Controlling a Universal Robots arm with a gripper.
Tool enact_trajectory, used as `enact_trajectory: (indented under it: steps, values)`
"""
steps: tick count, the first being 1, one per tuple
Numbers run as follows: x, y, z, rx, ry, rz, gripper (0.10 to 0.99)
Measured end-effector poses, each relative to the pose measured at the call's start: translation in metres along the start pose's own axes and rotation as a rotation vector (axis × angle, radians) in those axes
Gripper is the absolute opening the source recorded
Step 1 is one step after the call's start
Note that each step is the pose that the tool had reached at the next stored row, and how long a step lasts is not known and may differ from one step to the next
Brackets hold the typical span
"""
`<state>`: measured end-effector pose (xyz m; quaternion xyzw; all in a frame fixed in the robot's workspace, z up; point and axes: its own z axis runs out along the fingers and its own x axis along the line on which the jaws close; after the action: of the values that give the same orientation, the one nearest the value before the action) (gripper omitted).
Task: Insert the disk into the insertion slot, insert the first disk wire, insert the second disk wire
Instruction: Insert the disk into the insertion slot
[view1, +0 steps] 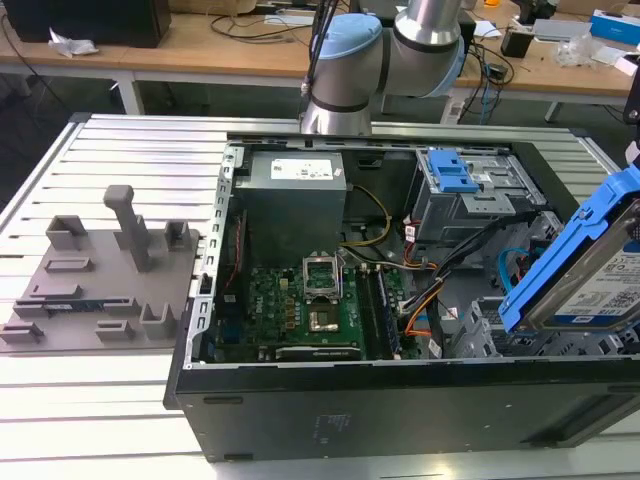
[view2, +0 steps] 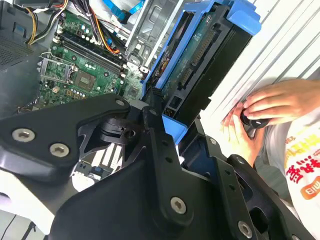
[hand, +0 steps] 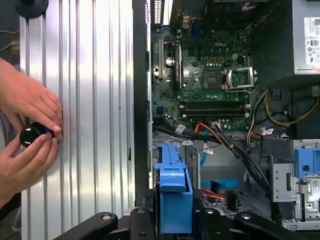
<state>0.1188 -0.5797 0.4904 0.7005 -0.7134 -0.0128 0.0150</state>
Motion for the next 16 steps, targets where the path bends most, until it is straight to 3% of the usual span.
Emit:
enact_trajectory:
  steps: [3,4,5,8,14,16]
  values:
    - [-0.0002,0.0,0.0,0.0,-0.0064,0.0,0.365]
    - [-0.0002,0.0,0.0,0.0,-0.0108,0.0,0.365]
    - [-0.0001,0.0,0.0001,0.001,-0.0221,-0.001,0.365]
    - [-0.0001,0.0,0.0,0.003,-0.0345,-0.001,0.365]
    - [-0.0001,0.0001,0.0,0.004,-0.0357,-0.001,0.365]
    - [-0.0001,0.0014,0.0003,0.023,-0.0362,-0.002,0.365]
